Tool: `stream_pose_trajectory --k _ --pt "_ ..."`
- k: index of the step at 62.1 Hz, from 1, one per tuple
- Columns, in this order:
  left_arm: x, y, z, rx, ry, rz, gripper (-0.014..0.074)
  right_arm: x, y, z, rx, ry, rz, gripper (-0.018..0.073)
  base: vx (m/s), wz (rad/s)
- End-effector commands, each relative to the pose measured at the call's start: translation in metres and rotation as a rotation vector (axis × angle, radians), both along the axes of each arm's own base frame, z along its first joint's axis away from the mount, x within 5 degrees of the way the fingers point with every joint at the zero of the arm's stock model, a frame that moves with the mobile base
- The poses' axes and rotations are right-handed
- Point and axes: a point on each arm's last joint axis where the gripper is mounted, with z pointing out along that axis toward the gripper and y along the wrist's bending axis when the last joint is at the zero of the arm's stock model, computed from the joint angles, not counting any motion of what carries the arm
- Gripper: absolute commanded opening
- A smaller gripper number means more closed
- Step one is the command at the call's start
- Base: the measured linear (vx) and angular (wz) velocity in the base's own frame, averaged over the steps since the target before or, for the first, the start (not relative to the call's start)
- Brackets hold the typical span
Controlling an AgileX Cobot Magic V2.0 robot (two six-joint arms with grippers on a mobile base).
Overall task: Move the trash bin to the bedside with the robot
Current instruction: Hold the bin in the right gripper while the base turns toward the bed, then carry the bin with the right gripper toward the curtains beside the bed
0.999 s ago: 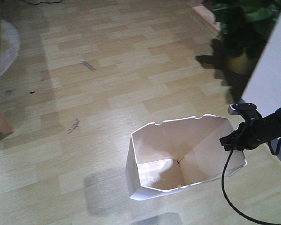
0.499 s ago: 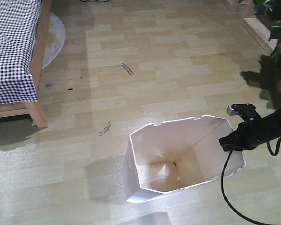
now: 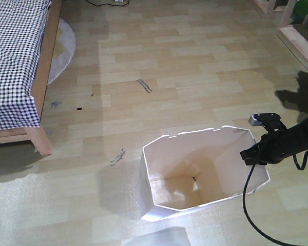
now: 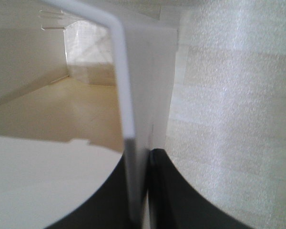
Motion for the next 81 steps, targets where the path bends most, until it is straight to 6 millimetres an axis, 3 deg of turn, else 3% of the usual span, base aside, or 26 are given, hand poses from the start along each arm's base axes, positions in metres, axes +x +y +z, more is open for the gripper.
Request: stream_pose_trajectory --k 1,81 --pt "0.0005 0.0002 0.003 -0.01 -0.071 0.004 -0.0006 0.0082 0.0075 0.0316 0.123 -0.044 -0.043 -0.0005 0.3 0.0" --pt "0.0005 0.0002 0.003 -0.01 -0.071 0.004 -0.0006 0.0082 0.0075 0.0316 0.123 -0.044 -0.043 -0.0005 0.33 0.05"
